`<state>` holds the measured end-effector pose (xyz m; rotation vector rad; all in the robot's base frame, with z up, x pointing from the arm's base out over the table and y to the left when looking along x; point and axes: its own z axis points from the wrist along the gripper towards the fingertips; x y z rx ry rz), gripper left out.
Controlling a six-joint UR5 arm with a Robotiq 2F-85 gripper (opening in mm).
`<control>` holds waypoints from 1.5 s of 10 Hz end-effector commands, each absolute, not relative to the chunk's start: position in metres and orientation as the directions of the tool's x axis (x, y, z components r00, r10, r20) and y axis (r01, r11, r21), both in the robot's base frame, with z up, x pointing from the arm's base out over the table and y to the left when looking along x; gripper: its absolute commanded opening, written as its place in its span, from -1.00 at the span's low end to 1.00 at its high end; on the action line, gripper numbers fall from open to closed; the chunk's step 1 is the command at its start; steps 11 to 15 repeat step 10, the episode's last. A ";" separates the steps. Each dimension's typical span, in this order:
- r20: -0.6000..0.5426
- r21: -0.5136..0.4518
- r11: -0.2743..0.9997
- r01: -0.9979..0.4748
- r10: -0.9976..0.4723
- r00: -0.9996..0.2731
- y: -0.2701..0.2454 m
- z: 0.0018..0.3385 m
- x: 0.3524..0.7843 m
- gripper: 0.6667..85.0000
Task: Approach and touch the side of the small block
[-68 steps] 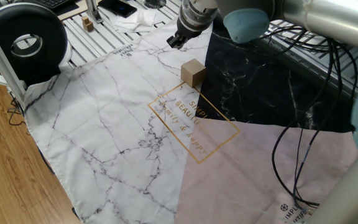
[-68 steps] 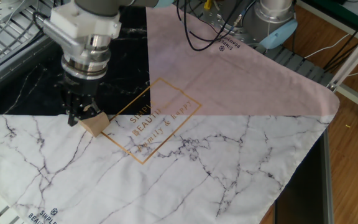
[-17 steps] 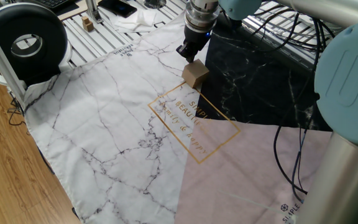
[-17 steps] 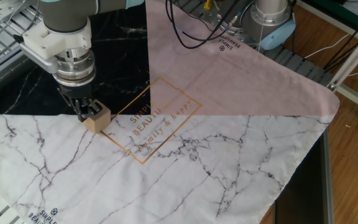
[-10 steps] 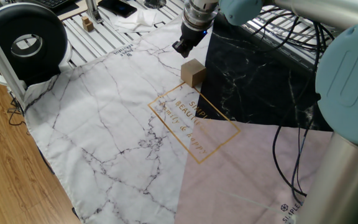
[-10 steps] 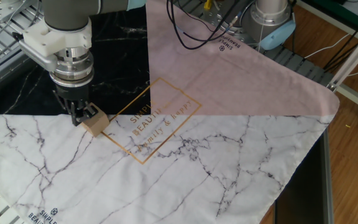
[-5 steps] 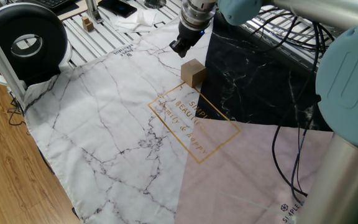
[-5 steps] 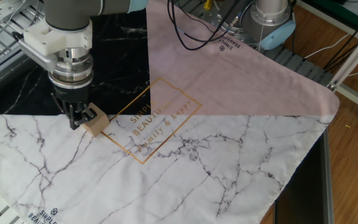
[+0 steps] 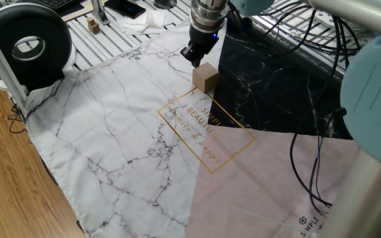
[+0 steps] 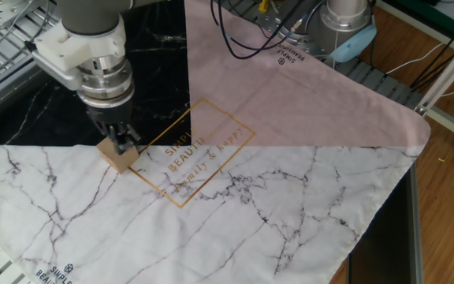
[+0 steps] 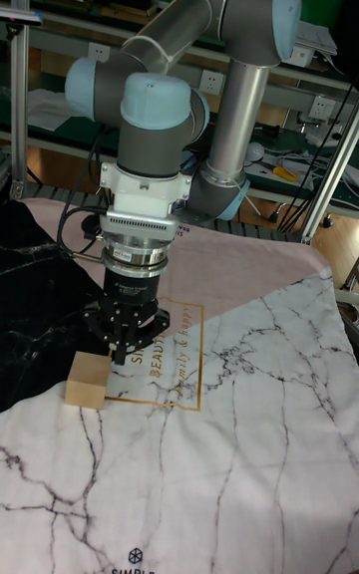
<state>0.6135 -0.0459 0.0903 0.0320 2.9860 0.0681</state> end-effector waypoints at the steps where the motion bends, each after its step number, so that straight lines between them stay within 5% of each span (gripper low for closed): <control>1: -0.111 0.054 0.998 0.032 0.038 -0.993 -0.035 0.102 0.596 -0.99; 4: -0.039 0.045 0.999 0.025 0.027 -0.999 -0.031 0.102 0.575 -0.99; 15: -0.096 0.024 1.000 0.020 0.022 -0.995 -0.033 0.101 0.588 -0.99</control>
